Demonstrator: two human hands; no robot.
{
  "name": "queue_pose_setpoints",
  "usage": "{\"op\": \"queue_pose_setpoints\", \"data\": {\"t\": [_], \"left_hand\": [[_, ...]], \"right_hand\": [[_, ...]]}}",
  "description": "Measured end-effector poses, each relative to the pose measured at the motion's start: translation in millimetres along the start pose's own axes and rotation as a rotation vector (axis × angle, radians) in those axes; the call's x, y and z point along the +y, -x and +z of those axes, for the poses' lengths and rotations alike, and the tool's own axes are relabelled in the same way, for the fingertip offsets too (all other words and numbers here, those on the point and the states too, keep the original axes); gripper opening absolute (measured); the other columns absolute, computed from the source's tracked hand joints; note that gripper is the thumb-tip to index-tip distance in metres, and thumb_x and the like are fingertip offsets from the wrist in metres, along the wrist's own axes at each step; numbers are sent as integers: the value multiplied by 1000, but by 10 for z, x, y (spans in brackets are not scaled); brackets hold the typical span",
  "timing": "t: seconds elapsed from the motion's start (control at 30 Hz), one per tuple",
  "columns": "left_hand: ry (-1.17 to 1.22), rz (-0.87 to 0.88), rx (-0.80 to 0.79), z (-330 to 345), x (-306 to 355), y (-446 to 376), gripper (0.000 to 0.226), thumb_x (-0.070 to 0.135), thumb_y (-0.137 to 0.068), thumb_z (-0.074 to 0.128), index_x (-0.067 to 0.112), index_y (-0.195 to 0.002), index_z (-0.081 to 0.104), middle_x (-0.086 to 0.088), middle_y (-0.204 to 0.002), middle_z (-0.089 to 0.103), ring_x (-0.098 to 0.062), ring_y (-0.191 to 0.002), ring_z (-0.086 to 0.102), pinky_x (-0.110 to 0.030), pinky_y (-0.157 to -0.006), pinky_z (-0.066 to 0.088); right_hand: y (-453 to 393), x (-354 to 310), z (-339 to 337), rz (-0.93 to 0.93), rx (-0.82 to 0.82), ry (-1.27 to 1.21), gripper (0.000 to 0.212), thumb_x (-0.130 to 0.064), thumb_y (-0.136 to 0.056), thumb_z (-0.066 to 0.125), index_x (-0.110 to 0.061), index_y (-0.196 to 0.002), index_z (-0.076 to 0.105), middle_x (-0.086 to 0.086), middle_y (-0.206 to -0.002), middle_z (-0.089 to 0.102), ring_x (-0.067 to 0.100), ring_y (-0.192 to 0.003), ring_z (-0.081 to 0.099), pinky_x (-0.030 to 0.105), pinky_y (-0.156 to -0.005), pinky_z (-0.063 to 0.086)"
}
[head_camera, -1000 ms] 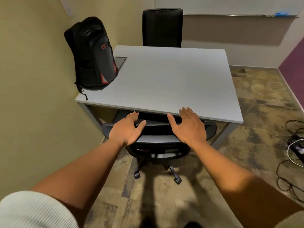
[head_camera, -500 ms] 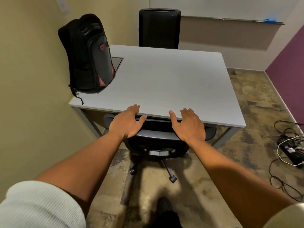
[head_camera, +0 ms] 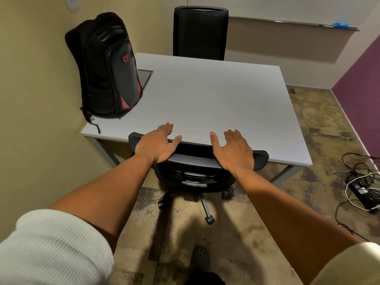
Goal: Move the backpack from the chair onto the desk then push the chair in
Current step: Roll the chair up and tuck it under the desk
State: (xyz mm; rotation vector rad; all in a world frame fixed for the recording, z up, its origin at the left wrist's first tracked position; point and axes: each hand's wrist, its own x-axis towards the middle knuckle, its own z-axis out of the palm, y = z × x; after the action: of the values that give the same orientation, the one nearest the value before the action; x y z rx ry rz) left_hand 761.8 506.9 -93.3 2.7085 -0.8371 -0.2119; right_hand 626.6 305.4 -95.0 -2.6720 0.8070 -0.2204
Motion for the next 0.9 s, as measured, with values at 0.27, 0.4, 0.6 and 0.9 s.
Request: {"op": "queue_pose_setpoints", "data": {"t": [0.27, 0.4, 0.6, 0.9], "left_hand": [[0, -7, -3, -25, -39, -235, 71, 68, -92, 26, 28, -151, 29, 5, -159, 27, -23, -141, 34, -43, -110, 32], [2, -12, 7, -33, -30, -320, 70, 68, -92, 27, 28, -150, 30, 4, -158, 29, -25, -139, 38, -43, -108, 34], [-10, -19, 14, -56, -6, -425, 69, 67, -93, 27, 28, -150, 31, 3, -158, 29, -26, -138, 38, -44, -108, 34], [-14, -26, 10, -91, -17, -517, 70, 66, -93, 29, 26, -151, 29, 3, -159, 28, -25, -140, 36, -44, -109, 33]], "right_hand": [[-255, -23, 33, -12, 2, -15, 90, -75, -89, 14, -10, -142, 46, 6, -152, 41, 22, -145, 25, 42, -114, 26], [-360, -20, 43, -12, 5, -7, 90, -75, -89, 14, -9, -141, 47, 6, -151, 42, 22, -145, 26, 42, -114, 26], [-482, -15, 40, 6, 6, -16, 90, -76, -88, 14, -11, -142, 47, 6, -152, 42, 24, -144, 27, 43, -113, 28], [-569, -61, 41, -15, 39, -51, 88, -74, -90, 17, -10, -141, 48, 6, -151, 43, 22, -145, 26, 42, -114, 25]]}}
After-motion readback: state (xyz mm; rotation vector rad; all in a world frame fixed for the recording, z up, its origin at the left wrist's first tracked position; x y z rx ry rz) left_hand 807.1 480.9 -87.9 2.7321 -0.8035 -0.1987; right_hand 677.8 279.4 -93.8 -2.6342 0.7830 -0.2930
